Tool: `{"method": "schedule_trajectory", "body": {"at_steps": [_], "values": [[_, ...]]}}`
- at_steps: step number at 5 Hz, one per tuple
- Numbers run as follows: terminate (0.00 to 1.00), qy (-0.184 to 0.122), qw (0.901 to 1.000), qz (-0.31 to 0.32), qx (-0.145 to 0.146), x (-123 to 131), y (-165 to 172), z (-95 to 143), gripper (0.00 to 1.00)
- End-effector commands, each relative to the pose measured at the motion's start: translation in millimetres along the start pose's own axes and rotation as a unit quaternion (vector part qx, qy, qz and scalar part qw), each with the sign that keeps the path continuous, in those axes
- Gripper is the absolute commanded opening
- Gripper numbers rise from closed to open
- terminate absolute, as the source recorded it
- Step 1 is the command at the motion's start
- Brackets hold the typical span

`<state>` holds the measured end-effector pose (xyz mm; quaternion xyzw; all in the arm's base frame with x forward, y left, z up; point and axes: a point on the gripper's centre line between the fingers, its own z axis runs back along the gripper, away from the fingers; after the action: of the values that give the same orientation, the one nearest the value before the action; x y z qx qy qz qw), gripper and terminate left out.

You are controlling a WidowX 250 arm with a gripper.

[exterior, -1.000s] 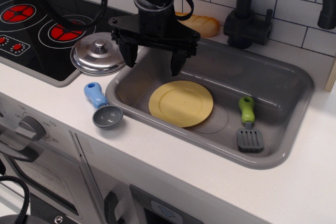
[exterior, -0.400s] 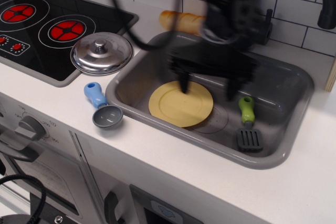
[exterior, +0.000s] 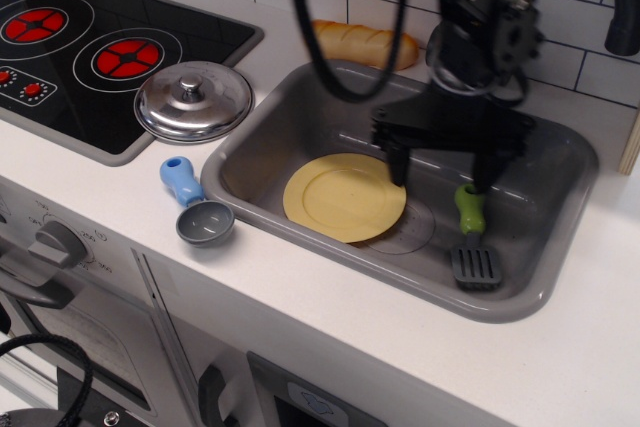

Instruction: Put spatula on plate sink

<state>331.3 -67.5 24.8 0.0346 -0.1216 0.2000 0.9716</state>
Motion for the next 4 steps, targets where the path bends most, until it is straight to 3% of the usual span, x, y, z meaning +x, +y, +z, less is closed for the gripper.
{"method": "schedule_trajectory", "body": {"at_steps": [1, 4], "values": [[0.00, -0.012, 0.9996, 0.009, -0.023, 6.6, -21.0, -10.5, 1.00], [0.00, 0.017, 0.9994, 0.030, -0.008, 7.3, -27.8, -29.4, 1.00]]}}
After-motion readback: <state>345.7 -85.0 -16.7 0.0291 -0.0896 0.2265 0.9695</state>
